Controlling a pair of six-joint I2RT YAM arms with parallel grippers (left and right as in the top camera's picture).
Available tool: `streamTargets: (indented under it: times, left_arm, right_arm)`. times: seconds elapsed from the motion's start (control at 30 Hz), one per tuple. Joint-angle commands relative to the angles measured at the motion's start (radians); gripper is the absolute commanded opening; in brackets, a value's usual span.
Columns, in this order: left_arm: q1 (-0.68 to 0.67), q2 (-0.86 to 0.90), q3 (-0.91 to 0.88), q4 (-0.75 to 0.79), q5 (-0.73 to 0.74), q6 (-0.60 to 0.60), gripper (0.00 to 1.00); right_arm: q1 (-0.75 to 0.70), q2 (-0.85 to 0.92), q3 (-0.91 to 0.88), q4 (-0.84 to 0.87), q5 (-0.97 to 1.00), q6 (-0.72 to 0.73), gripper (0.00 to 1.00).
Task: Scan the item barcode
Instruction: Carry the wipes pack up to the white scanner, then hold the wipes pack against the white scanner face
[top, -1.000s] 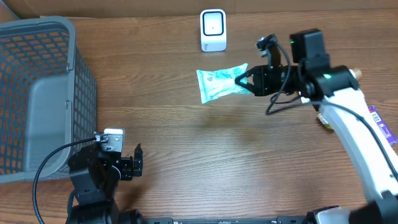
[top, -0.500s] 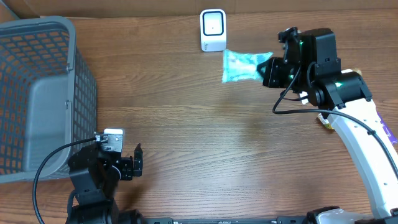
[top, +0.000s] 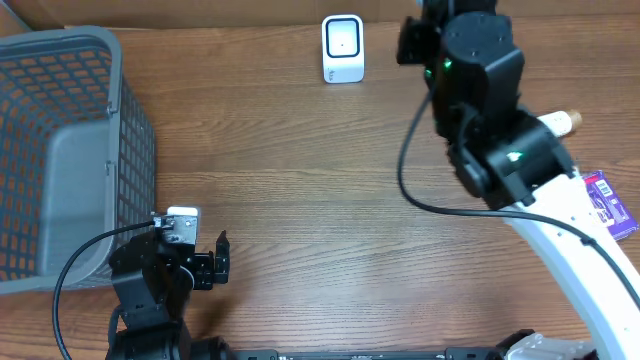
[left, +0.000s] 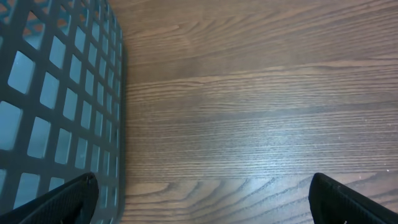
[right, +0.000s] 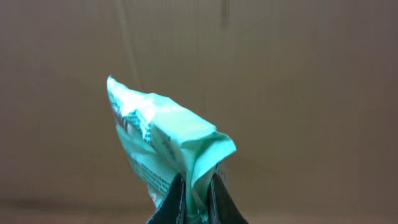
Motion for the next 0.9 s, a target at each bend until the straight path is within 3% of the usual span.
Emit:
streamTargets:
  times: [0.0, 0.23, 0.4, 0.63, 0.87]
  left_arm:
    - [0.005, 0.002, 0.002, 0.003, -0.004, 0.019, 1.0]
    - [0.005, 0.002, 0.002, 0.003, -0.004, 0.019, 0.99]
    - [0.005, 0.002, 0.002, 0.003, -0.004, 0.019, 1.0]
    - [0.005, 0.002, 0.002, 0.003, -0.004, 0.019, 1.0]
    - [0.005, 0.002, 0.002, 0.003, -0.004, 0.019, 1.0]
  right_arm:
    - [0.013, 0.124, 0.006, 0.114, 0.214, -0.27, 0.04]
    - [0.015, 0.43, 0.006, 0.624, 0.339, -0.751, 0.04]
    - [0.015, 0.608, 0.006, 0.758, 0.213, -1.065, 0.04]
    - [0.014, 0.75, 0.006, 0.774, 0.093, -1.236, 0.04]
    - [-0.009, 0.796, 0.006, 0.765, 0.051, -1.258, 0.04]
